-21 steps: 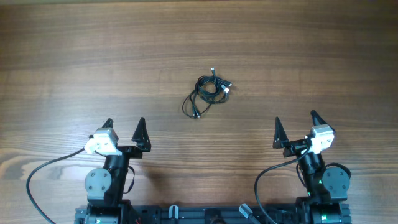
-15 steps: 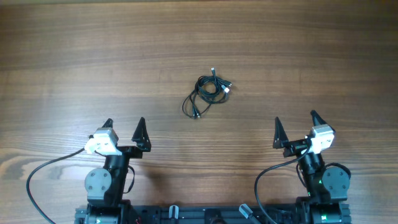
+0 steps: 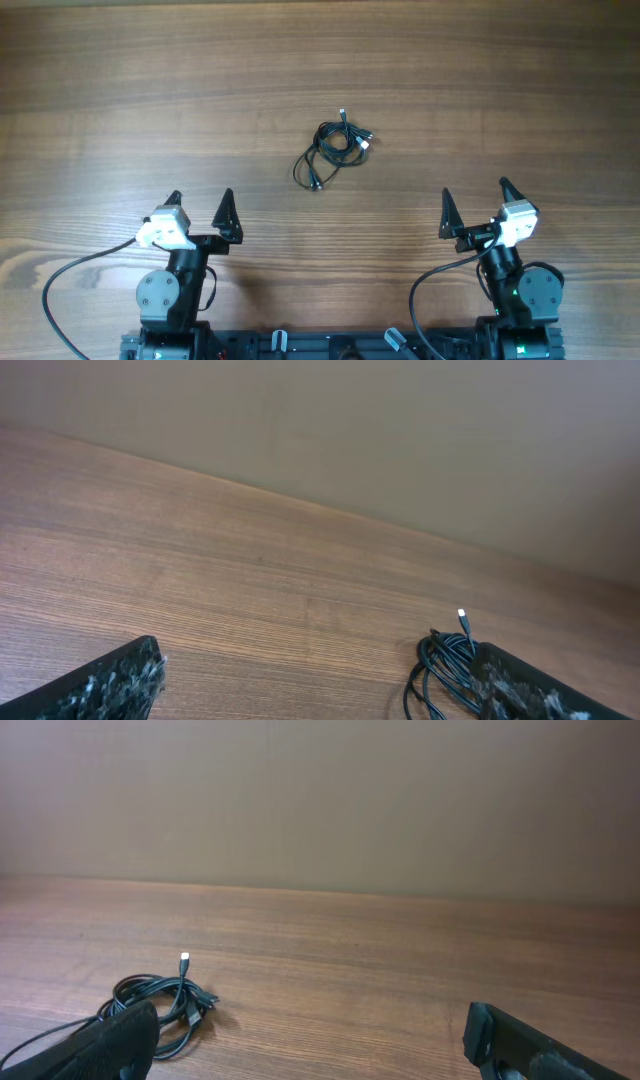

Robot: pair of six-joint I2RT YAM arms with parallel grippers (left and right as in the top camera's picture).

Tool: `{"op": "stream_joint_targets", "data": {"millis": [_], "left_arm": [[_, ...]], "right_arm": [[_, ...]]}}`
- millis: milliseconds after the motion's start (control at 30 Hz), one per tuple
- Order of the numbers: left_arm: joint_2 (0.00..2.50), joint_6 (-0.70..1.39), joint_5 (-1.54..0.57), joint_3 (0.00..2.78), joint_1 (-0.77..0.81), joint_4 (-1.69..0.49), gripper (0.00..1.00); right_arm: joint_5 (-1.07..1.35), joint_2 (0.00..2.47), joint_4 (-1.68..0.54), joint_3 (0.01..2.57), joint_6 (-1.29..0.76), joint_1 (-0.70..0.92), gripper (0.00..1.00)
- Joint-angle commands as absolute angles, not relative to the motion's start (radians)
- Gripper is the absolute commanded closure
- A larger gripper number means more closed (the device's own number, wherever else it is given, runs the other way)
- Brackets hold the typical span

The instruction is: Untangle cables

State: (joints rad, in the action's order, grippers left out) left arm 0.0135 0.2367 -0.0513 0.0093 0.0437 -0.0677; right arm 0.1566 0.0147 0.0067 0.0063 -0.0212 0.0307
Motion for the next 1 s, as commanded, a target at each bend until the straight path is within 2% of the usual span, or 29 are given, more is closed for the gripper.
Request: {"op": "stream_joint_targets", "data": {"millis": [0,767,967], "left_arm": [[0.004,0.216,-0.063,0.006,0.037,-0.075,0.0],[0.009,0.216,-0.029,0.016,0.037,-0.068,0.0],[0.151,0.212,-0.029,0.123,0.037,-0.069,0.0]], "right_arm": [[0.157,0.007,0.01,0.005,-0.028,0.027,0.0],[0.157,0.007,0.01,0.005,-0.028,0.027,0.0],[0.157,0.007,0.01,0.005,-0.028,0.027,0.0]]}}
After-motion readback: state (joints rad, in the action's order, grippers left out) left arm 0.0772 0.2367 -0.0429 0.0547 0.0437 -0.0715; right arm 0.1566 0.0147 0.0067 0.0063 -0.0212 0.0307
